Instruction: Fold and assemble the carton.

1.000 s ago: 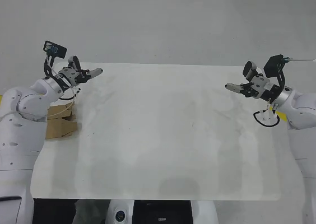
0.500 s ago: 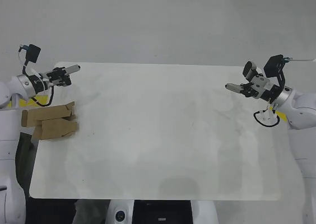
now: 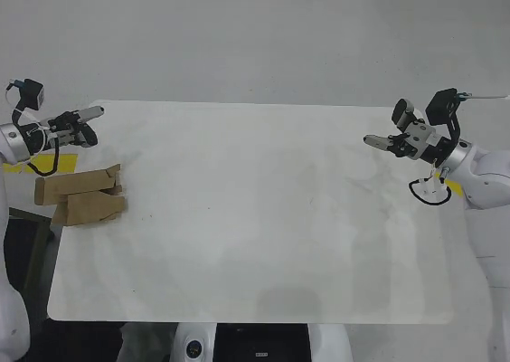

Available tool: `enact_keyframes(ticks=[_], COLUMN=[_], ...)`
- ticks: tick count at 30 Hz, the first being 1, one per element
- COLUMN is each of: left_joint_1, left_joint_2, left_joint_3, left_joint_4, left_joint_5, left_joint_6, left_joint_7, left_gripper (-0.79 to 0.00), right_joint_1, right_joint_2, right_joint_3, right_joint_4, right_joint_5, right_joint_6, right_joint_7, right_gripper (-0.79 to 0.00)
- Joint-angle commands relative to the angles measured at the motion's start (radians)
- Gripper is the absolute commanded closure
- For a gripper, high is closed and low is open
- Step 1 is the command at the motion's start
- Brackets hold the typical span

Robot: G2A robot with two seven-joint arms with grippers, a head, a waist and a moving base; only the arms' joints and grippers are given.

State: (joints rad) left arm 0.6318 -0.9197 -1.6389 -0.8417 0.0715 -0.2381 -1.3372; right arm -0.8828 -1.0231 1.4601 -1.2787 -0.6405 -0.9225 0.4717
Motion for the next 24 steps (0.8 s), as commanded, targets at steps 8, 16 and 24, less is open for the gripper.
enact_keyframes(ticks=[8, 16, 24], left_joint_1=[-0.091, -0.153, -0.203], left_joint_2=[0.041, 0.079, 0.118], left_joint_3=[-0.013, -0.004, -0.005], left_joint_4=[0.196, 0.346, 0.472], left_joint_5=[0.061, 0.149, 0.236], left_joint_6=[-0.042, -0.103, -0.093], left_joint_7=[-0.055, -0.081, 0.055], left_gripper=[-0.785, -0.785, -0.785], right_joint_1=[0.000, 0.000, 0.000], right_joint_2=[0.000, 0.000, 0.000], right_joint_3=[0.000, 0.000, 0.000], right_joint_4=[0.000, 0.000, 0.000], right_joint_5=[0.000, 0.000, 0.000], right_joint_6=[0.000, 0.000, 0.000], right_joint_7=[0.000, 0.000, 0.000], right_gripper=[-0.785, -0.785, -0.785])
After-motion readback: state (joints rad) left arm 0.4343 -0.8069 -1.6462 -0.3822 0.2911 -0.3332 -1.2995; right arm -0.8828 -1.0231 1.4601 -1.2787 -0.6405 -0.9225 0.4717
